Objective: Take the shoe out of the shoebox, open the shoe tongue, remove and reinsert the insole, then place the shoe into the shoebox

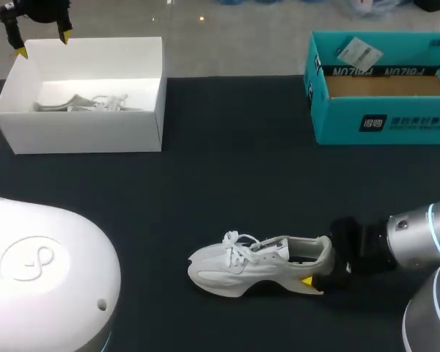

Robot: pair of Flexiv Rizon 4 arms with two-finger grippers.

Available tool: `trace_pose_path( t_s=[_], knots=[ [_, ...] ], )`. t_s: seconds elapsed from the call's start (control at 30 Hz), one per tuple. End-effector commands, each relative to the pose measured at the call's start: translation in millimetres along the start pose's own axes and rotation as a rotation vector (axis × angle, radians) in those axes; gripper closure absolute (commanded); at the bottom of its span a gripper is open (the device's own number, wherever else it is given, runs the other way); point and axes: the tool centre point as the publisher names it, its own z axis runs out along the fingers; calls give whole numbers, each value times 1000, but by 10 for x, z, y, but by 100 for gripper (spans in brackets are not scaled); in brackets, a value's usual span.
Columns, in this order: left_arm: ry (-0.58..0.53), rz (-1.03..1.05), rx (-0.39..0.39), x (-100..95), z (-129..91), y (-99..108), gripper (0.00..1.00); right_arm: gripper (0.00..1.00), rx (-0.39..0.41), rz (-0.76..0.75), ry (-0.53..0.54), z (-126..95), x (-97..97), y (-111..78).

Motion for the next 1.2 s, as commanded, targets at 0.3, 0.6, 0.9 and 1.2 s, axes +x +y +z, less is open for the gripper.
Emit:
trace_pose_path(
  t_s=[0.3,0.6,0.9,1.2],
  knots=[
    [88,-400,45,-113,-20,-173,0,100,4,1,-4,28,-14,-7],
    [88,-400,45,-113,-20,-173,0,100,4,1,-4,28,-14,-7],
    [-1,-1293,66,-193,-322,-758,0,100,4,1,-4,28,-14,-7],
    [-19,-1534,36,-177,-286,-1500,0,100,4,1,-4,28,-14,-7]
  ],
)
